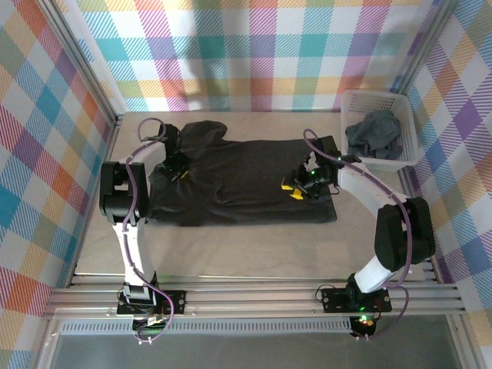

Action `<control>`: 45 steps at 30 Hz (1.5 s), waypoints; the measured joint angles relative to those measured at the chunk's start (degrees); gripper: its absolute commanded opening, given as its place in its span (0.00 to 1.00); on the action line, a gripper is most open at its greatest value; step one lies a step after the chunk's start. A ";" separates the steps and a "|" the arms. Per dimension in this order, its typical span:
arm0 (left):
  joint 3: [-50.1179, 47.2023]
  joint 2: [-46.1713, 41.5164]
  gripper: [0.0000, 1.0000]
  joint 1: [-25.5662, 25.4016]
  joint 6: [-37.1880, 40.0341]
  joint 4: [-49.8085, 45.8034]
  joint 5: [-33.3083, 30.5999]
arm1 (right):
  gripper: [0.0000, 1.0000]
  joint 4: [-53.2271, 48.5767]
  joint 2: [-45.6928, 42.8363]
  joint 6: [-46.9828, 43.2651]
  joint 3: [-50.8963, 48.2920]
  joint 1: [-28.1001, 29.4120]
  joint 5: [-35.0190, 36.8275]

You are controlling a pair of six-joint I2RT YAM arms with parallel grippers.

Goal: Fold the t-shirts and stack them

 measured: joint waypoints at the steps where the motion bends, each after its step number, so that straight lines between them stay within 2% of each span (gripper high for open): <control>1: -0.09 -0.11 0.13 0.42 -0.39 0.33 0.31 | 0.38 0.02 0.00 -0.09 -0.28 -0.24 0.35; 3: -0.83 -1.05 0.27 1.07 -0.96 1.46 0.87 | 0.38 -0.09 0.07 -0.28 -0.98 -0.81 0.96; 5: -2.16 -3.26 0.32 1.38 -1.70 1.88 0.79 | 0.38 -0.33 0.15 -0.74 -1.81 -1.64 1.49; 7: -4.13 -7.30 0.30 1.38 -2.36 1.84 0.57 | 0.37 -0.98 0.50 -1.77 -2.27 -3.13 2.29; 12: -10.12 -20.65 0.14 1.27 -4.24 0.81 0.90 | 0.38 -2.93 3.04 -5.60 -2.08 -5.95 5.07; 16: -18.16 -26.84 0.12 0.96 -5.42 -0.55 1.73 | 0.38 -5.90 7.02 -8.20 -0.15 -7.67 6.99; 20: -24.76 -24.87 0.11 0.90 -6.10 -2.01 2.16 | 0.38 -7.98 12.17 -9.44 3.52 -8.24 9.09; 26: -26.62 -18.80 0.08 0.90 -7.08 -1.29 1.60 | 0.38 -10.32 17.49 -9.66 4.26 -8.24 11.13; 32: -34.29 -25.22 0.09 0.90 -8.81 1.25 -0.76 | 0.40 -10.86 16.04 -7.37 2.36 -7.15 11.58; 42: -44.68 -35.85 0.10 1.53 -10.08 -2.01 -4.20 | 0.41 -12.96 6.86 0.33 -10.14 -1.36 11.50; 45: -45.27 -36.70 0.16 1.75 -9.88 -2.23 -4.15 | 0.43 -13.11 5.01 1.75 -12.28 -0.50 11.26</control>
